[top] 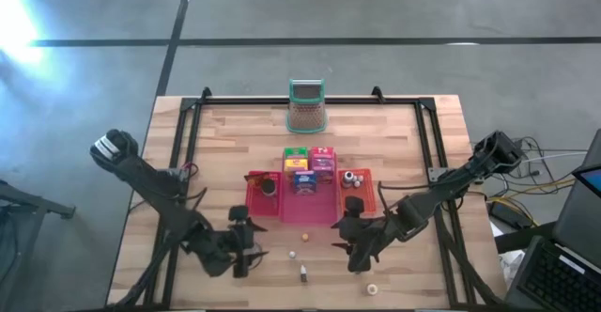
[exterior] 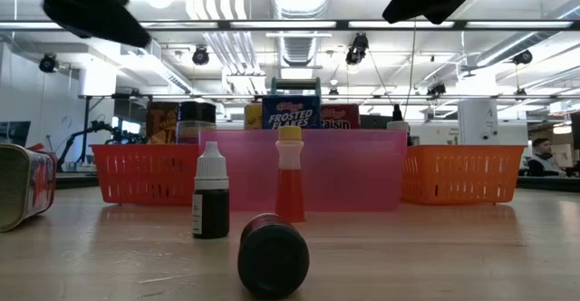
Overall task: Pick & Place Kitchen Items
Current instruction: Put the small orange food coloring bottle into the orange bin
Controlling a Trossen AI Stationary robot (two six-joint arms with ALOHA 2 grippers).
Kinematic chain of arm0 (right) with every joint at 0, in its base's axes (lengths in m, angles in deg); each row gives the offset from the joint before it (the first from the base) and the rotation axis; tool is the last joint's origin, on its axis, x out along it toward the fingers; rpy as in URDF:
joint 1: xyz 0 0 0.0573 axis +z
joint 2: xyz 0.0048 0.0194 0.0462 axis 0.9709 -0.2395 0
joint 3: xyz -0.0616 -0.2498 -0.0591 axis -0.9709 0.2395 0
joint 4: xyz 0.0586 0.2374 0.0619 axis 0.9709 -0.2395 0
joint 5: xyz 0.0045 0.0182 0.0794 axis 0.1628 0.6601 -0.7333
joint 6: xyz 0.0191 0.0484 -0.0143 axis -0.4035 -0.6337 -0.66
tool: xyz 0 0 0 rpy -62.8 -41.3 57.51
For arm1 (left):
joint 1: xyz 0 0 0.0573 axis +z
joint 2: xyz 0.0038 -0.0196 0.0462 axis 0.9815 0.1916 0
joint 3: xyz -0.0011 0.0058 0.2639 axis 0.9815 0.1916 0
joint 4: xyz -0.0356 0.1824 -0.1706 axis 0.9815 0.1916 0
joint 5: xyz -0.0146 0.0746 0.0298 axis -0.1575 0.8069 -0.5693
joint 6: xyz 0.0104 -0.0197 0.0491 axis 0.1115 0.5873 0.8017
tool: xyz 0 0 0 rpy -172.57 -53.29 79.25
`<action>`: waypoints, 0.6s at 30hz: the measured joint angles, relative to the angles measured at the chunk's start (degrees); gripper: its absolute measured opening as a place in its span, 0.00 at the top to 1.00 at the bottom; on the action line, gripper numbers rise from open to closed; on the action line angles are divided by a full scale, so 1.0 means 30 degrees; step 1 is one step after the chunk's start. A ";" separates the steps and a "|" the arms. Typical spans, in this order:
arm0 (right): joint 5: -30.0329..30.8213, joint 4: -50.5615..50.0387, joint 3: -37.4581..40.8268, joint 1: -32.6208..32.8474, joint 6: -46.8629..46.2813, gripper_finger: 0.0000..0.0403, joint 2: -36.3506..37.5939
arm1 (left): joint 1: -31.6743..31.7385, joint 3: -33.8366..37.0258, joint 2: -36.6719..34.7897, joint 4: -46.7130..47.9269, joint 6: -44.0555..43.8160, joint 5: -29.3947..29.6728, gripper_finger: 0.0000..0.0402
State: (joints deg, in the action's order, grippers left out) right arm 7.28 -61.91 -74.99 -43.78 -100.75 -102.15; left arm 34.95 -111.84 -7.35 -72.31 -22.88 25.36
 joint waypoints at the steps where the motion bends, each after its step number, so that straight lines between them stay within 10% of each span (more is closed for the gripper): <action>1: 0.0000 0.0002 0.0000 0.0000 -0.0016 0.49 0.0000 | 0.0193 0.0000 0.0000 -0.0005 0.0007 -0.0126 0.29; 18: -0.0007 -0.0284 0.0000 0.0000 -0.0023 0.46 0.0000 | 0.0428 0.0330 0.3460 -0.3878 0.2743 -0.1445 0.31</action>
State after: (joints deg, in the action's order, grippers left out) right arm 7.26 -62.77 -74.99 -43.78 -100.82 -102.15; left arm 36.23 -110.85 3.04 -83.95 -14.65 21.03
